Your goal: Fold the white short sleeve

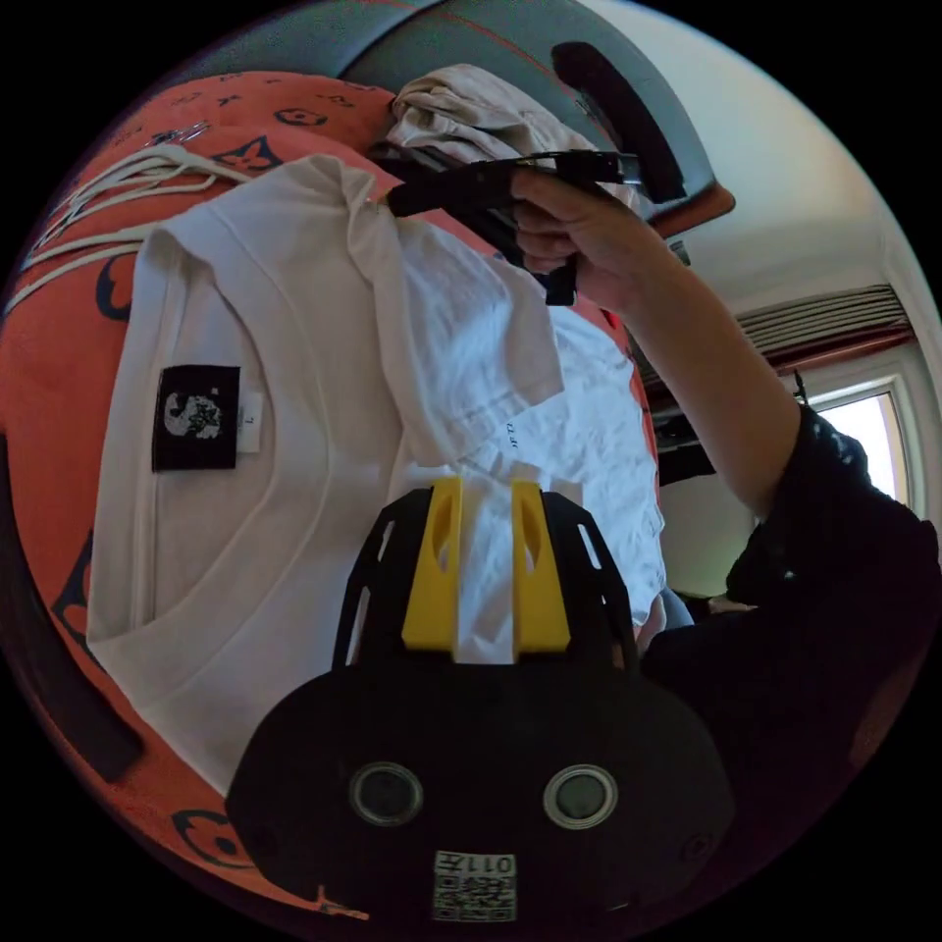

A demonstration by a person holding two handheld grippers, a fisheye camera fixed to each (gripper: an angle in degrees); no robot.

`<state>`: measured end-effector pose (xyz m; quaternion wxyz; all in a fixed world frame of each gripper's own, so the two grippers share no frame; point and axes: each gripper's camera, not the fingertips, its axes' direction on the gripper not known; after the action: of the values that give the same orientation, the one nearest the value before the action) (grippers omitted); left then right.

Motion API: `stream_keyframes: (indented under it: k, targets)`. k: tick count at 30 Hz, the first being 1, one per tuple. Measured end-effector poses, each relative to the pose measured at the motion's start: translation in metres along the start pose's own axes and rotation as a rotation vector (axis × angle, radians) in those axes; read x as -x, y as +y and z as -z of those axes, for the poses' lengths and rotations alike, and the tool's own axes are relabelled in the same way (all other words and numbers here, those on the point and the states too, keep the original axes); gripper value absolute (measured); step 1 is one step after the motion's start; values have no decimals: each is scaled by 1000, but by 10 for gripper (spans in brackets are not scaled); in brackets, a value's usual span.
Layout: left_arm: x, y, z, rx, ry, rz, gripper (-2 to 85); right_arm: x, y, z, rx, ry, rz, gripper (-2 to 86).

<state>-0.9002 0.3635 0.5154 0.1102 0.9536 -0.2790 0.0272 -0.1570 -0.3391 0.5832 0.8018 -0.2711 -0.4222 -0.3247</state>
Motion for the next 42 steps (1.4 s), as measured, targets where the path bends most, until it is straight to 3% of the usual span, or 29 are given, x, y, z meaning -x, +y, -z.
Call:
stream_keyframes:
  k: [3,9,12,14,17,23,24,28,30,32,33,35,36,37,39,42]
  targets:
    - [-5,10,10,-51,12,-27,28,2,41,44,-196,102,-84,9]
    - [-30,31,24,-354,-72,-102,13,20,127,39,-115,40,-107,6]
    - [-29,29,-5,-236,-143,-54,10,24,151,-9,31,117,-149,7]
    - [-25,29,-25,-133,-221,0,8,21,164,11,-66,50,-229,7]
    - [-36,36,-22,-176,-246,-29,11,21,203,58,-314,-30,-316,5]
    - [-87,63,14,-545,-387,-155,50,22,226,58,-294,37,-269,3]
    - [-95,57,12,-554,-431,-190,65,23,222,54,-294,54,-242,5]
    - [-93,-17,-29,-305,-653,-291,122,11,207,16,-160,128,-298,13]
    - [-74,-52,-52,-82,-584,-273,127,4,210,-9,-65,72,-332,15]
    - [-48,-74,-76,107,-552,-221,113,6,228,-14,-163,84,-322,13]
    - [-35,-76,-72,78,-606,-205,104,3,234,-16,-159,62,-326,12]
    - [-11,-77,-51,30,-421,-47,102,-4,240,-12,-125,12,-318,10]
    - [-2,-72,-38,-3,-233,-5,102,-9,246,-4,-124,-37,-308,8]
    - [-6,-58,-24,-68,-103,-49,101,-8,258,10,-149,-50,-302,6]
    - [-23,-30,-12,-107,-13,-143,102,7,287,38,-271,-45,-260,6]
    - [-62,36,-15,-78,-93,-279,111,48,337,62,-302,-98,-218,11]
